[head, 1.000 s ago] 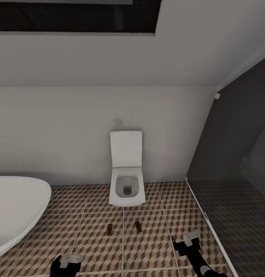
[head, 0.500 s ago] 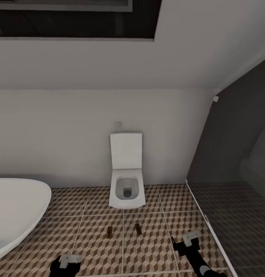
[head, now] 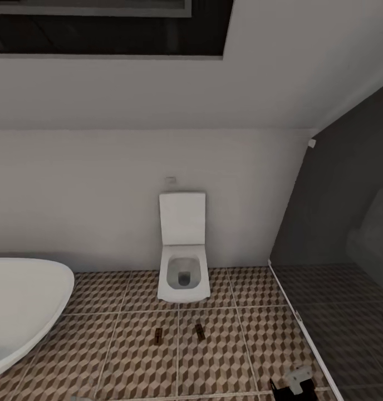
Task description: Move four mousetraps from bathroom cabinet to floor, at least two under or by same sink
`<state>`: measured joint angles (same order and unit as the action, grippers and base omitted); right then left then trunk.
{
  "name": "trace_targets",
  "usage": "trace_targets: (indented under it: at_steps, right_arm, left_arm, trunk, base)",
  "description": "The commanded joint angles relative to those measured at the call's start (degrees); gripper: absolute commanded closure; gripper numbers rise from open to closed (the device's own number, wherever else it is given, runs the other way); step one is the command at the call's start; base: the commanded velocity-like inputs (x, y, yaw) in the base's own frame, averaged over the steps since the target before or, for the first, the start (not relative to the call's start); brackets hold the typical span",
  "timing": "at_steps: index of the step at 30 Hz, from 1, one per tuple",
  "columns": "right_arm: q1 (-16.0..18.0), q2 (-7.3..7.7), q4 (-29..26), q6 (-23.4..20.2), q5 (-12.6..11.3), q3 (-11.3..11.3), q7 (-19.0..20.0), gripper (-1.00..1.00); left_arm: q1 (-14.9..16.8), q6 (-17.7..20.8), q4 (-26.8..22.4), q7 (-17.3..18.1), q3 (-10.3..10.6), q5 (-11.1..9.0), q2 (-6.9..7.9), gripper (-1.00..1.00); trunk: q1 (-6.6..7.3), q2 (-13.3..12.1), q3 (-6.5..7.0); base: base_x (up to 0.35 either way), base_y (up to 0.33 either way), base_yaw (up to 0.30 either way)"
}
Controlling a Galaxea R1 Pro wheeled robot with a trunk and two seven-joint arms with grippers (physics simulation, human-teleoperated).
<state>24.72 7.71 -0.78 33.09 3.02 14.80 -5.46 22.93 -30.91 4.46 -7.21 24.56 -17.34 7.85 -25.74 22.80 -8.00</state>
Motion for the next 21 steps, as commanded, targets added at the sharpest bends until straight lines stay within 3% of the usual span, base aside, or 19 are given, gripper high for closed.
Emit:
trace_targets:
  at_steps: [1,6,8,11,15,19,21]
  right_arm:
    - [-0.99,0.43,0.05,-0.11,0.36,0.49,-0.55,-1.00]
    - [-3.28,0.29,0.07,-2.61,0.27,0.55,-0.44,-1.00]
    - [-3.84,-0.87,0.07,-5.31,0.25,0.56,-0.38,-1.00]
    - [-5.17,-4.06,0.07,-10.22,0.24,0.55,-0.18,-1.00]
    - [-6.85,-7.01,0.08,-12.19,0.24,0.57,-0.12,-1.00]
    - [-8.83,-11.98,0.08,-13.40,0.24,0.57,-0.11,-1.00]
    - [-8.98,-12.91,0.08,-13.49,0.24,0.57,-0.06,-1.00]
  left_arm:
    - [-1.20,-0.33,0.20,-0.12,0.56,-0.15,0.40,-1.00]
    - [-5.19,-0.43,0.20,-0.03,0.57,-0.15,1.51,-1.00]
    - [-6.82,-0.37,0.20,0.25,0.57,-0.15,1.86,-1.00]
    - [-9.36,-0.17,0.20,2.28,0.57,-0.15,2.05,-1.00]
    - [-10.93,0.78,0.20,5.36,0.57,-0.15,2.06,-1.00]
    - [-12.44,7.12,0.17,10.66,0.56,-0.15,0.58,-1.00]
    - [-12.57,8.15,0.13,11.09,0.53,-0.17,0.16,-1.00]
  trunk:
    - [-0.04,0.11,-0.10]
    - [-0.04,0.11,-0.10]
    - [-0.04,0.11,-0.10]
    - [-0.04,0.11,-0.10]
    - [-0.04,0.11,-0.10]
    - [-0.04,0.11,-0.10]
    - [-0.04,0.11,-0.10]
  base:
    - [0.000,0.000,0.000]
    - [0.000,0.000,0.000]
    - [0.000,0.000,0.000]
    - [0.000,0.000,0.000]
    - [0.000,0.000,0.000]
    - [0.000,0.000,0.000]
    - [0.000,0.000,0.000]
